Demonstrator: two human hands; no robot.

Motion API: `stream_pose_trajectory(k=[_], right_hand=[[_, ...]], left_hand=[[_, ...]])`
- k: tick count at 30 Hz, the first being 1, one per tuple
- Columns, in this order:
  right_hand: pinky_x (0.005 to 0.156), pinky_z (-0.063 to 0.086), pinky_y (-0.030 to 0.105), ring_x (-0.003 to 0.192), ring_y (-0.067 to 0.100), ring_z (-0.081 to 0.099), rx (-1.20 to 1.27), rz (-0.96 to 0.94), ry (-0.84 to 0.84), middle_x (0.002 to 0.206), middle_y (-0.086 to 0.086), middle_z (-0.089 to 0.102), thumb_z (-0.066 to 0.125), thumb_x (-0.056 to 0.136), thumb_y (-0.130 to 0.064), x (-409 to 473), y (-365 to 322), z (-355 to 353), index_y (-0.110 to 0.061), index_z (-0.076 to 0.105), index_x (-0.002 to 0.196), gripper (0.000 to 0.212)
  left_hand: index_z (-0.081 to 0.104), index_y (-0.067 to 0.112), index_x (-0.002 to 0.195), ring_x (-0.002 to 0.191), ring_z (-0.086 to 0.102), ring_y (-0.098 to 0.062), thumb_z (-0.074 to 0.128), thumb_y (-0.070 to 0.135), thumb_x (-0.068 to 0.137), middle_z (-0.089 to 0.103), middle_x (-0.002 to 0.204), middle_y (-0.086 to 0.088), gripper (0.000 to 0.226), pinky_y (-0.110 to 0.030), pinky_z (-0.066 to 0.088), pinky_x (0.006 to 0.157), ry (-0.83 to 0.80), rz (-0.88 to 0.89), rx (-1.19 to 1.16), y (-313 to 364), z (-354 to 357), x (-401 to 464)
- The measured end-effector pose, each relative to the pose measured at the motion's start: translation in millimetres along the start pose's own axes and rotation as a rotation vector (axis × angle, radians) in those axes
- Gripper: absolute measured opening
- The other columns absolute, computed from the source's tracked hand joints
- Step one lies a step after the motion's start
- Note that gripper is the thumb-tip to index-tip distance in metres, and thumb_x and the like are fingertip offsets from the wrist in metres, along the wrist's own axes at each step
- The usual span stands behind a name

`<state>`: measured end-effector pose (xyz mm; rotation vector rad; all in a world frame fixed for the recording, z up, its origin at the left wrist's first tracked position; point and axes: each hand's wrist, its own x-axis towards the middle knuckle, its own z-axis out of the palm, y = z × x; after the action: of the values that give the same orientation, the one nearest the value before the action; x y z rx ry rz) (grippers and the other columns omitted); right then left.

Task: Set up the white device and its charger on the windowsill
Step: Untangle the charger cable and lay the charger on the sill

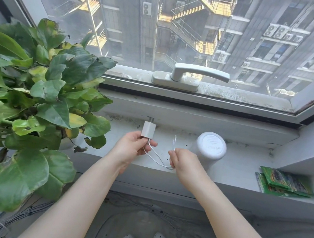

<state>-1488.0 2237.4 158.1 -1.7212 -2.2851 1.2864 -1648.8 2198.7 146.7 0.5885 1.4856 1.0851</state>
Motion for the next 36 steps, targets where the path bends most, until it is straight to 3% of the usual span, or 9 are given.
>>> stream_pose_trajectory(k=[4, 10, 13, 17, 20, 24, 29, 34, 36], right_hand=[[0.065, 0.031, 0.033, 0.077, 0.028, 0.047, -0.103, 0.0, 0.03, 0.083, 0.013, 0.054, 0.035, 0.102, -0.022, 11.9, -0.4, 9.3, -0.007, 0.046, 0.079, 0.029], [0.064, 0.027, 0.03, 0.077, 0.028, 0.042, -0.218, 0.019, -0.032, 0.065, 0.002, 0.037, 0.034, 0.103, -0.023, 18.4, 2.6, 14.2, -0.019, 0.025, 0.061, 0.043], [0.062, 0.027, 0.031, 0.076, 0.028, 0.04, -0.268, -0.013, -0.04, 0.065, 0.0, 0.032, 0.035, 0.103, -0.023, 19.7, 4.9, 17.7, -0.019, 0.021, 0.061, 0.044], [0.057, 0.025, 0.033, 0.074, 0.028, 0.039, -0.31, -0.065, -0.024, 0.066, 0.0, 0.03, 0.034, 0.103, -0.023, 19.3, 10.2, 18.9, -0.018, 0.022, 0.064, 0.041], [0.062, 0.033, 0.037, 0.076, 0.03, 0.042, -0.273, -0.111, -0.008, 0.077, 0.007, 0.045, 0.035, 0.101, -0.016, 16.6, 11.1, 16.9, -0.012, 0.032, 0.085, 0.016], [0.065, 0.037, 0.035, 0.081, 0.029, 0.047, -0.173, -0.135, 0.008, 0.115, 0.018, 0.061, 0.039, 0.097, -0.008, 12.3, 8.4, 13.7, -0.013, 0.032, 0.117, 0.021], [0.074, 0.046, 0.036, 0.105, 0.027, 0.055, -0.161, -0.176, 0.038, 0.12, 0.008, 0.058, 0.037, 0.095, -0.017, 15.6, 18.5, 18.5, -0.018, 0.036, 0.112, 0.017], [0.04, 0.036, 0.033, 0.055, 0.031, 0.044, -0.353, -0.328, 0.213, 0.093, 0.009, 0.051, 0.062, 0.085, -0.002, 22.9, 36.3, 33.9, -0.011, 0.054, 0.107, 0.024], [0.039, 0.036, 0.033, 0.055, 0.03, 0.045, -0.338, -0.346, 0.219, 0.091, 0.007, 0.045, 0.063, 0.083, -0.001, 23.8, 39.2, 37.5, -0.011, 0.052, 0.107, 0.029]], left_hand=[[0.058, 0.011, 0.102, 0.052, 0.049, -0.001, 0.039, 0.003, 0.099, 0.067, 0.092, -0.005, 0.02, -0.011, 0.046, 0.057, -0.008, 0.01, -0.188, -7.4, 4.5, 6.1], [0.057, 0.007, 0.105, 0.053, 0.05, -0.002, 0.053, 0.016, 0.095, 0.066, 0.086, 0.0, 0.014, -0.013, 0.046, 0.052, 0.027, -0.071, -0.366, -10.2, 5.7, 12.2], [0.059, 0.011, 0.098, 0.053, 0.051, 0.0, 0.057, 0.004, 0.091, 0.063, 0.077, 0.004, 0.01, -0.012, 0.044, 0.054, 0.042, -0.032, -0.201, -13.7, 8.4, 15.7], [0.06, 0.016, 0.092, 0.08, 0.057, -0.008, 0.045, 0.0, 0.095, 0.07, 0.081, 0.008, 0.022, -0.024, 0.042, 0.08, -0.016, 0.074, 0.144, -18.2, 9.9, 18.5], [0.054, 0.013, 0.104, 0.098, 0.063, -0.016, 0.043, -0.002, 0.095, 0.071, 0.085, 0.004, 0.02, -0.034, 0.04, 0.098, -0.047, 0.088, 0.253, -20.8, 10.6, 19.1], [0.046, 0.008, 0.112, 0.1, 0.067, -0.02, 0.052, 0.004, 0.093, 0.073, 0.089, -0.001, 0.02, -0.039, 0.046, 0.097, 0.045, 0.035, 0.233, -25.6, 13.1, 21.1], [0.061, 0.015, 0.092, 0.085, 0.066, -0.026, 0.067, 0.009, 0.083, 0.063, 0.078, 0.001, 0.012, -0.037, 0.052, 0.082, 0.255, 0.079, 0.363, -29.4, 14.0, 20.6], [0.057, 0.011, 0.108, 0.076, 0.062, -0.018, 0.071, 0.015, 0.081, 0.062, 0.074, 0.004, 0.031, -0.029, 0.05, 0.073, 0.425, 0.18, 0.495, -30.4, 19.7, 13.2], [0.051, 0.015, 0.106, 0.071, 0.06, -0.013, 0.072, 0.021, 0.081, 0.06, 0.07, 0.01, 0.033, -0.031, 0.047, 0.067, 0.477, 0.198, 0.567, -31.6, 20.7, 10.7]])
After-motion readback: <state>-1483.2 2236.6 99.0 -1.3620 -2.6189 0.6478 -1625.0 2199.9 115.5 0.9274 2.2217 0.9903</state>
